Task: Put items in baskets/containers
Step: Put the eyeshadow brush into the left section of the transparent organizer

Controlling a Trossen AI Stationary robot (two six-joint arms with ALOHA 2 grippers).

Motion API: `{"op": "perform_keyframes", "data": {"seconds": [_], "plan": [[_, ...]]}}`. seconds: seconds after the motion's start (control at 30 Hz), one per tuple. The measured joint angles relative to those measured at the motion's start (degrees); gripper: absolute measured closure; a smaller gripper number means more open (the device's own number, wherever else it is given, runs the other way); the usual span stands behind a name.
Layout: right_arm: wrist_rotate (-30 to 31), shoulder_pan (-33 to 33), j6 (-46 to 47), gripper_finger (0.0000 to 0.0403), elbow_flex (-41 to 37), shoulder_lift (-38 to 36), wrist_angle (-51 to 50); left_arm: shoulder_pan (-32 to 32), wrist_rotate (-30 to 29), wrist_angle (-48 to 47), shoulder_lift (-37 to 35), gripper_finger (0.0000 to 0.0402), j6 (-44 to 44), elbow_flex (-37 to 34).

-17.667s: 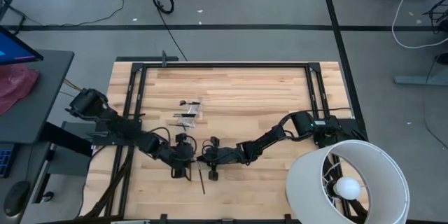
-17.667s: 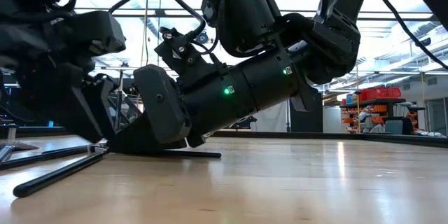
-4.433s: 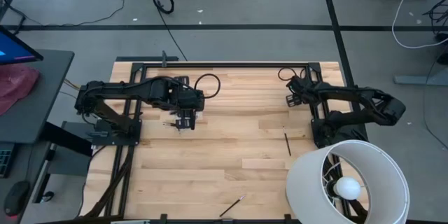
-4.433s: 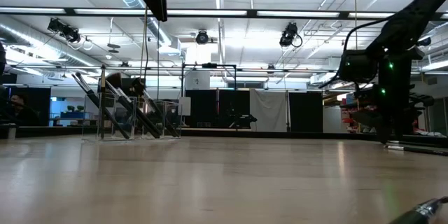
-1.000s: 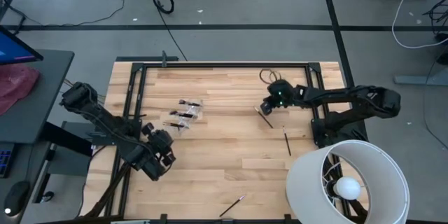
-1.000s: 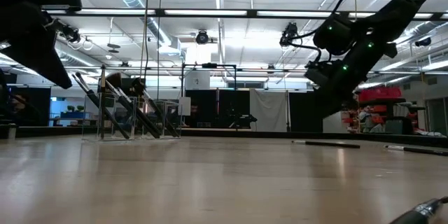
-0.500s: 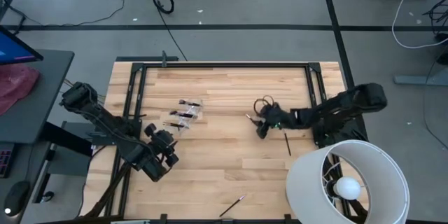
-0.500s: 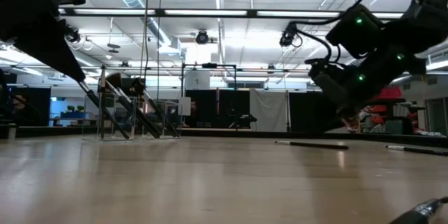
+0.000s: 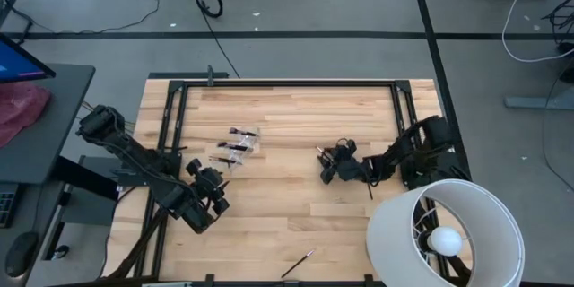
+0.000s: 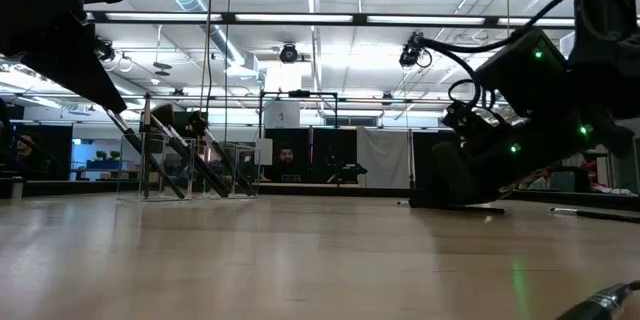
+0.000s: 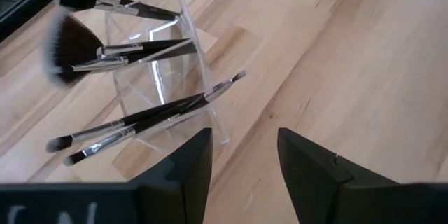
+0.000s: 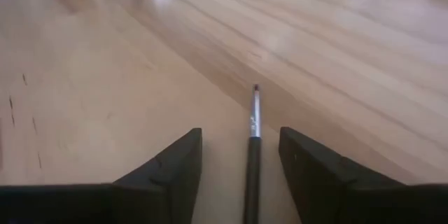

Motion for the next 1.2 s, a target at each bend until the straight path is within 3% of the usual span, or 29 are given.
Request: {"op": "perform_keyframes", "data": {"seconds": [0.23,0.47,0.57,0.67,0.77,1.03,1.2], "plan": [[4.8,2.7,-3.9,0.0246,0.0,6.9,9.3,0.0,-0.2,0.0,0.0,0.0234,0.2,0.0],[-1.1,1.3,-1.7,0.0376,0.0,8.7,15.6,0.0,-2.9,1.5,0.0,0.0234,0.2,0.0],[-2.4,0.3,-2.2,0.0386,-0.1,8.9,16.7,0.5,-4.0,4.5,0.1,0.0234,2.9,0.0],[-3.5,0.0,-5.6,0.0385,-0.1,9.0,17.9,2.2,-4.1,10.2,0.1,0.0234,10.0,0.0],[-8.7,-0.2,-12.0,0.0395,0.7,9.8,22.4,6.0,-2.6,19.0,0.1,0.0234,20.0,0.0],[-20.0,-2.2,-19.5,0.0395,12.3,10.1,14.4,18.1,18.3,44.7,3.0,0.0234,59.5,-0.4],[-25.0,-2.6,-22.7,0.0395,18.9,10.1,8.0,23.7,22.5,50.1,8.5,0.0234,69.9,-0.4]]}}
